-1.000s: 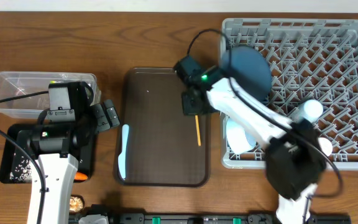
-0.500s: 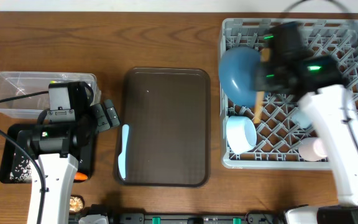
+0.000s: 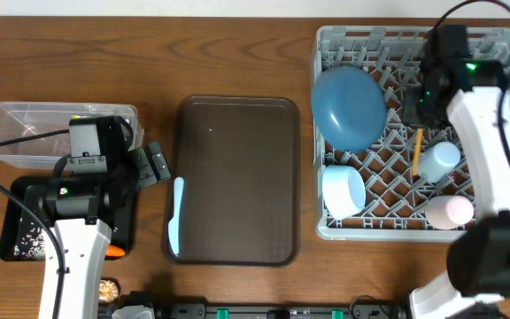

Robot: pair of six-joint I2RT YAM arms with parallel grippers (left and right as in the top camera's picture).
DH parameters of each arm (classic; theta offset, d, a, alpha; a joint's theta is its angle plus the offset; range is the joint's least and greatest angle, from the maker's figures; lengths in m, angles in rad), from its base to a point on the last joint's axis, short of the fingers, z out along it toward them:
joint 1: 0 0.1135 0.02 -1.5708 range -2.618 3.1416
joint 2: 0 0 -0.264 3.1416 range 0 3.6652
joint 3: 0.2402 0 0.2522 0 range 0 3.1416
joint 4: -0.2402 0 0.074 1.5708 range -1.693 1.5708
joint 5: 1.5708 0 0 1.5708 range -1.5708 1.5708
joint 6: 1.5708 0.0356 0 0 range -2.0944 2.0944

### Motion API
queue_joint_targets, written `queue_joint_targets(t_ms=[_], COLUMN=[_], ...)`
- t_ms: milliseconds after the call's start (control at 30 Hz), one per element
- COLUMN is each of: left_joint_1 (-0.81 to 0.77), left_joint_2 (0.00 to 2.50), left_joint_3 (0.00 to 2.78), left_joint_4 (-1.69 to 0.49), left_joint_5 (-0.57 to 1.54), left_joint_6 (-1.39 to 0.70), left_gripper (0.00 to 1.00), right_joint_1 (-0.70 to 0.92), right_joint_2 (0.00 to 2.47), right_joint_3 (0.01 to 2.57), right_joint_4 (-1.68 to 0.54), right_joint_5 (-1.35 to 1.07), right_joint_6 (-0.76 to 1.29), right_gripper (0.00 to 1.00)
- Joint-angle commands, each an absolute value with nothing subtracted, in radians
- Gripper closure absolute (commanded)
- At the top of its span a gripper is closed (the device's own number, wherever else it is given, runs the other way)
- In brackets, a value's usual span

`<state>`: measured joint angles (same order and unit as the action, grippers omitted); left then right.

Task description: Sort waste into correct bins and load items into the dishwasher rack

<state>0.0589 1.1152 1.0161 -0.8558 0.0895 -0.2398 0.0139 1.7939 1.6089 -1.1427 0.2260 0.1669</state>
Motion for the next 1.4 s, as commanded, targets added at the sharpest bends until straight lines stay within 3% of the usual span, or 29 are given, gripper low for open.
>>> queue_joint_targets(t_ms=[0, 133, 233, 333, 367, 467, 600, 933, 1367], left_joint_1=[0.065, 0.065, 0.065, 0.065, 0.065, 0.065, 0.065, 0.065, 0.065], left_joint_2=[1.118, 1.118, 1.118, 1.118, 1.118, 1.118, 1.118, 1.118, 1.118], left_joint_3=[1.029, 1.029, 1.029, 1.029, 1.029, 1.029, 1.029, 1.029, 1.029], left_joint_4=[-0.856, -0.856, -0.856, -0.856, -0.856, -0.856, -0.856, -0.856, -0.856], left_joint_5=[0.078, 0.078, 0.078, 0.078, 0.078, 0.078, 0.077, 0.078, 0.078], left_joint_6=[-0.249, -0.249, -0.249, -0.249, -0.249, -0.249, -0.249, -0.249, -0.249], left_gripper=[0.02, 0.02, 0.02, 0.02, 0.02, 0.02, 0.02, 0.02, 0.02], right_joint_1=[0.012, 0.019, 0.041, 0.095, 0.122, 0.224, 0.415, 0.75, 0.835], right_joint_2=[1.803, 1.769, 1.708, 1.639, 1.626, 1.622, 1.665, 1.915, 2.18], right_joint_3=[1.614, 1.634, 1.648, 1.647, 1.647, 1.646, 1.602, 1.547, 1.547], right_joint_4=[-1.135, -1.137, -1.134, -1.108, -1.098, -1.089, -1.018, -0.685, -0.305], right_joint_5=[0.281, 0.22, 0.019, -0.294, -0.371, -0.407, -0.344, -0.332, -0.617], right_joint_6=[0.152, 0.151, 0.117, 0.127, 0.142, 0.234, 0.399, 0.771, 1.074], right_gripper=[0.36, 0.34, 0.38, 0.61, 0.62, 0.74, 0.99, 0.99, 0.99])
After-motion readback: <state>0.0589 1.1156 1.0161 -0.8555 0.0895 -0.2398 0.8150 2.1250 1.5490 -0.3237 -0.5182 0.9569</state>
